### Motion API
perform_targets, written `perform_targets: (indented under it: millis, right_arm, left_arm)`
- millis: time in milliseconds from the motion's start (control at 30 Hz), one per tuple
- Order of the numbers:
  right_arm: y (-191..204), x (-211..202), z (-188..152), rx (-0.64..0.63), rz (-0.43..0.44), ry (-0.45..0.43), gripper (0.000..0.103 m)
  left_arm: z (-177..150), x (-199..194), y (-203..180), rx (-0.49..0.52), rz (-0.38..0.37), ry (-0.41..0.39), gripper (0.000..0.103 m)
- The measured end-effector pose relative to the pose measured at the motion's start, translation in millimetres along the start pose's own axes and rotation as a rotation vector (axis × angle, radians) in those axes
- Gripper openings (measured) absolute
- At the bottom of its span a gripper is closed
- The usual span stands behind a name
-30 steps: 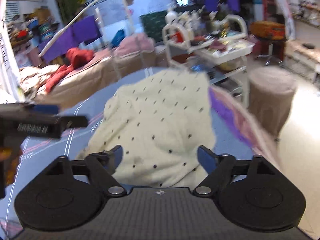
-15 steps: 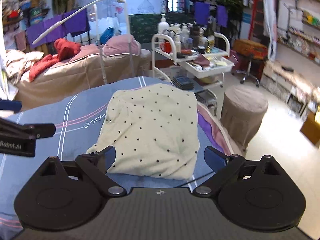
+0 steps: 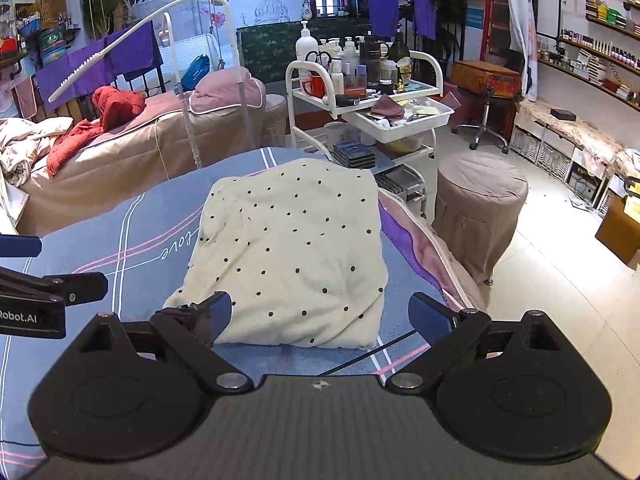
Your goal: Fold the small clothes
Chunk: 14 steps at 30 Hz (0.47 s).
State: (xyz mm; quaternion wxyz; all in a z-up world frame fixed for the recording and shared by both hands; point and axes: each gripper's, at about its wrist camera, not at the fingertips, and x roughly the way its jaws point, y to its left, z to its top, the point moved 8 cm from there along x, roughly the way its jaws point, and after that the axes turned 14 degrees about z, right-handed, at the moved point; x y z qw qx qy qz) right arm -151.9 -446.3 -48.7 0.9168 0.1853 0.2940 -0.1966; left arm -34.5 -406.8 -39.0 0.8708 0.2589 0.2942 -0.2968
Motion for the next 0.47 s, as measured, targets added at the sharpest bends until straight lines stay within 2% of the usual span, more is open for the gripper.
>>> perform_targets:
  millis: [167,300,400,467]
  right_arm:
    - [0.0,3.9,-1.4,0.003,0.001,0.010,0.103]
    - [-2.9,4.8,-0.9,0.012,-0.006,0.008,0.103]
    - [-4.5,5.1,-0.1,0.007,-0.020,0.007,0.103]
    - [-5.2,5.2,-0.6,0.002,-0.033,0.009,0.103]
  left_arm:
    - [-1.6,0.3,0.0,-0.047,-0.063,-0.026,0.102]
    - [-1.5,0.5,-6.8,0.008,-0.029,-0.046,0.101]
    - [-0.6,1.5,-10.5,0.006,-0.056,-0.024,0.103]
    - [-1.0,3.4,-11.6,0.013,-0.045,-0.006,0.103]
